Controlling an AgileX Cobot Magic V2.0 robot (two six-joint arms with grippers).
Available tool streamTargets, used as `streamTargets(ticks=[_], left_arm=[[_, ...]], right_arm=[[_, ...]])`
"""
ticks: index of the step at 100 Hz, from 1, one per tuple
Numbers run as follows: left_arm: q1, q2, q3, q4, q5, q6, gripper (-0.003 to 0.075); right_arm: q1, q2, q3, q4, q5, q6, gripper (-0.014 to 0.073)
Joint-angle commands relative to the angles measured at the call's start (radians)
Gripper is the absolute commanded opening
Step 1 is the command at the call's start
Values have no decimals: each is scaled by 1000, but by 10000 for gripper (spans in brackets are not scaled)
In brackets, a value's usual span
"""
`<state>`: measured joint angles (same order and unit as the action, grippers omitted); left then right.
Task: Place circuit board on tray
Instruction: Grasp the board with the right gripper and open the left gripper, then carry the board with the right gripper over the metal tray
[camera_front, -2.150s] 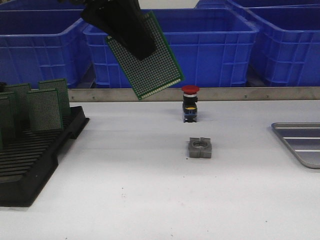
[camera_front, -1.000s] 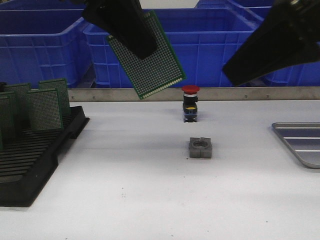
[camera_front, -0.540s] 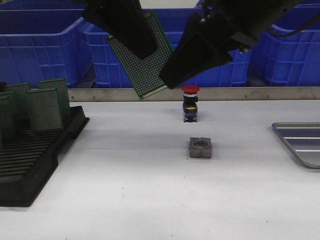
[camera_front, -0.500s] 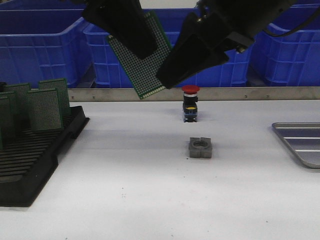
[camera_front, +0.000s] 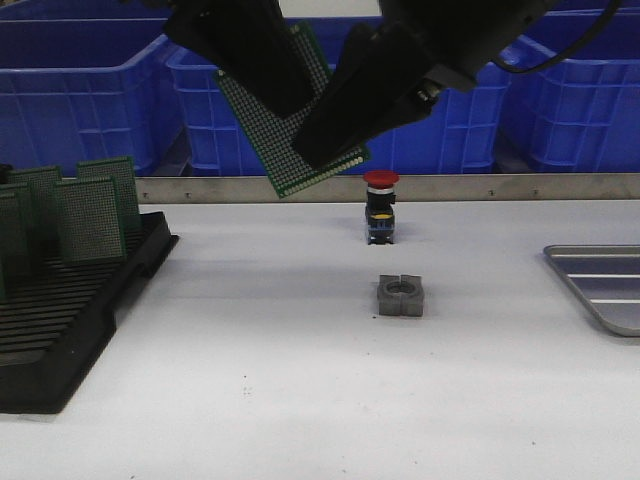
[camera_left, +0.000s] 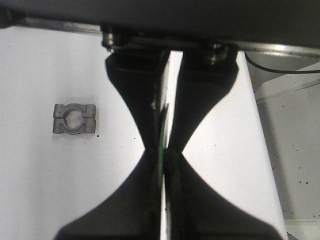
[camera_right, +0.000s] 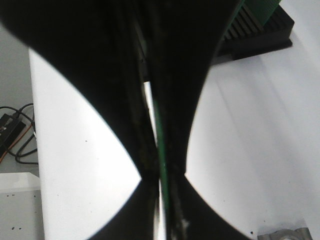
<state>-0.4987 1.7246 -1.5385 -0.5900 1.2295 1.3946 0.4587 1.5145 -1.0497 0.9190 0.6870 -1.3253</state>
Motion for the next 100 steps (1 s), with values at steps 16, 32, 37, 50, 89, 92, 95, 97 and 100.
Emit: streamTargets(ticks=[16,32,37,50,89,92,95,97,100], left_arm=[[-9,-46,-33,-60,33,-9,111],[-9,-46,-33,-60,25,-9,437],[-9,-46,-33,-60,21,-9,504],[-9,-46,-33,-60,6,-9,536],[-9,-46,-33,-60,-27,-9,536],[-9,-46,-33,-60,-27,-9,536],[-9,-46,-33,-60,-27,-9,536],[-9,-46,-33,-60,-25,-9,536],[-9,-46,-33,-60,-23,-9,536]], right_arm=[[0,-32,-35,45,-10,-3,-69],[0,-32,-35,45,-10,-3,-69],[0,-32,-35,45,-10,-3,-69],[-22,-39,-35,45,7,-2,-69],[-371,-133,-35,44,196,35,-69],[-407,-133,-35,44,195,47,-69],[-452,-128,-35,44,195,67,-69],[-479,-125,-35,44,194,75,-69],[-514,-119,-35,44,194,96,-69]])
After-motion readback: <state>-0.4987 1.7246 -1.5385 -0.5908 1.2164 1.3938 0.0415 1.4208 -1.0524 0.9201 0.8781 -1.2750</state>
